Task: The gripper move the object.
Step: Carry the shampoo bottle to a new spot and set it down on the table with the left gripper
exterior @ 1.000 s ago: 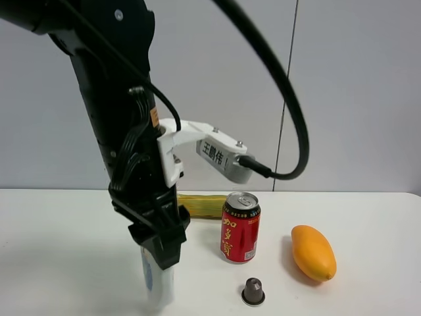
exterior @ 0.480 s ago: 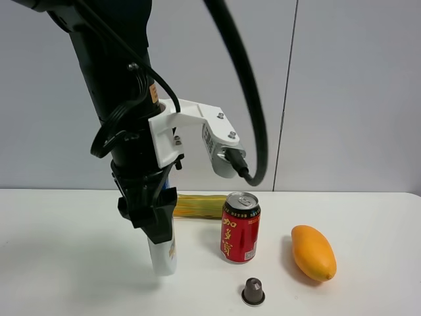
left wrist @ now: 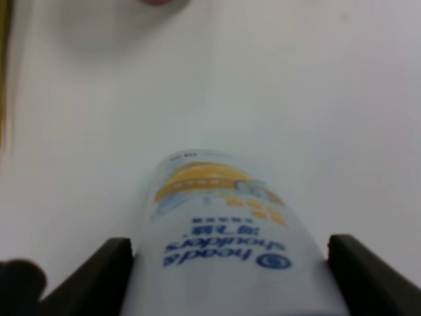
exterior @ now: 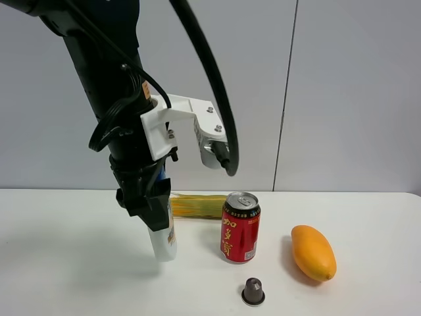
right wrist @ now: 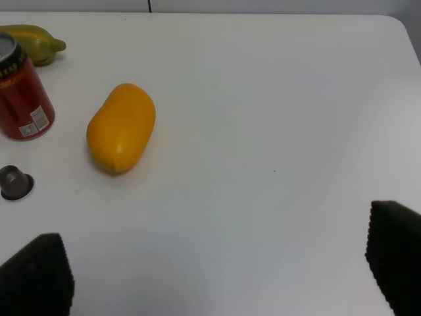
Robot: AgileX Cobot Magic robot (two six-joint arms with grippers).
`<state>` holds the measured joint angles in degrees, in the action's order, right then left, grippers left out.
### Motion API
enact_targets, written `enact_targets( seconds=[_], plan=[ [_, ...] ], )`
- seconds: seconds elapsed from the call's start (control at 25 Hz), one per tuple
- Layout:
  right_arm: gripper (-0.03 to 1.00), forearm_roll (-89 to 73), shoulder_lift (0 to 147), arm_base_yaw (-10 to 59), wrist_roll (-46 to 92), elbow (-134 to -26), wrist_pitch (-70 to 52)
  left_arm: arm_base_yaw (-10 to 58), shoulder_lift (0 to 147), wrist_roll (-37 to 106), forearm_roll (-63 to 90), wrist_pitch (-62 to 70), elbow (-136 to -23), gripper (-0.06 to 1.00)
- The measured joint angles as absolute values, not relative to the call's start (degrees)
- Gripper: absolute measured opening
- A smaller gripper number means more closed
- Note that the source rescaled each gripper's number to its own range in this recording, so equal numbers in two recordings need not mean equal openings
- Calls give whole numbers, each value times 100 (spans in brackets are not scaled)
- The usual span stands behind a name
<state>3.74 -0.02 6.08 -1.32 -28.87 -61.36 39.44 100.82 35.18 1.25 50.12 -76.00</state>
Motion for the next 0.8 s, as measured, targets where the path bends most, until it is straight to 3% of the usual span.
enact_targets(
  seconds=[0.24,0.56,0.8],
  plan=[
    [100,374,-2,608,-132,-2887,-6136,3614,10082,1957,196,4991,-7600,0],
    [100,374,-2,608,-132,-2887,-6136,3528,10082,-2260,247,4780,-7657,0],
    [100,374,-2,608,-132,-2887,-6136,3315,10096,-3305,247,4723,-7657,0]
  ],
)
